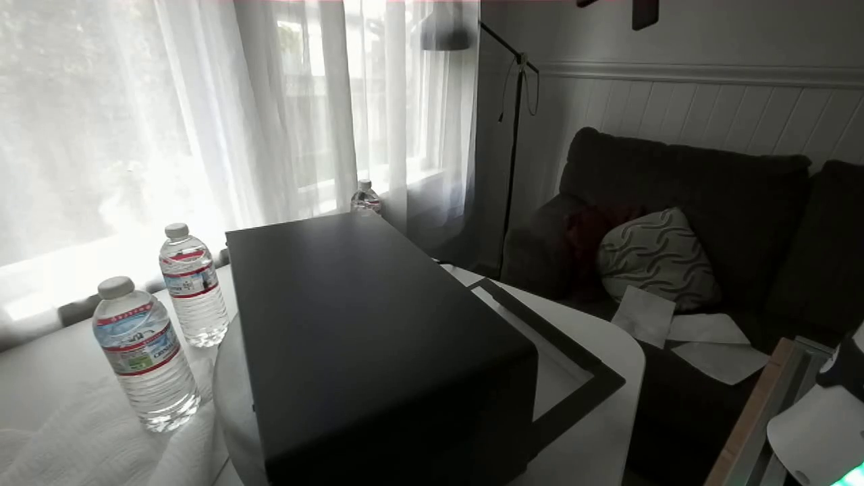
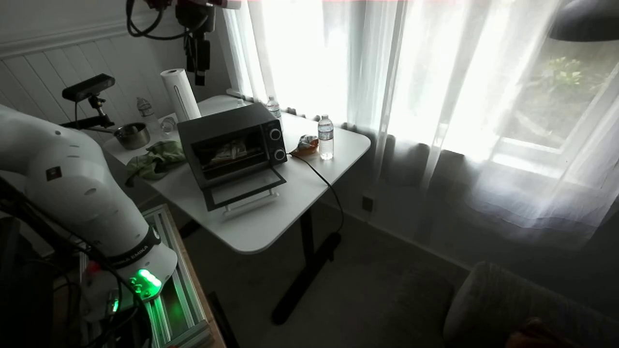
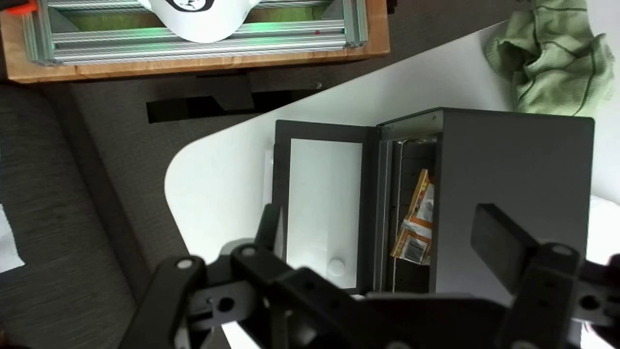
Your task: Close the open oven
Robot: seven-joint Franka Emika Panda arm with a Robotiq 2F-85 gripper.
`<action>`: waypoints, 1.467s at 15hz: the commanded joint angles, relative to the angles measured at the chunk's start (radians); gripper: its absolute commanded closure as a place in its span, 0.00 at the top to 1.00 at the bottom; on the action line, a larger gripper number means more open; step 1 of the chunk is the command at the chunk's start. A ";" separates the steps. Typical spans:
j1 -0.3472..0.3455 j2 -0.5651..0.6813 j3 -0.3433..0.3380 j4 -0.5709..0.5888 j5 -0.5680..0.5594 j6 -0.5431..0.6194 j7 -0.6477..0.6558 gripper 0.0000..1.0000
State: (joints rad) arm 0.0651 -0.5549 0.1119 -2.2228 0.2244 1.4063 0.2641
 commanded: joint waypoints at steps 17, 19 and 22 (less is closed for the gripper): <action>-0.092 0.368 -0.253 -0.007 0.125 -0.022 -0.558 1.00; -0.103 0.423 -0.258 -0.010 0.135 0.013 -0.612 1.00; -0.122 0.512 -0.261 -0.011 0.172 0.106 -0.706 1.00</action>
State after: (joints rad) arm -0.0348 -0.1157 -0.1469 -2.2351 0.3474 1.4483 -0.3532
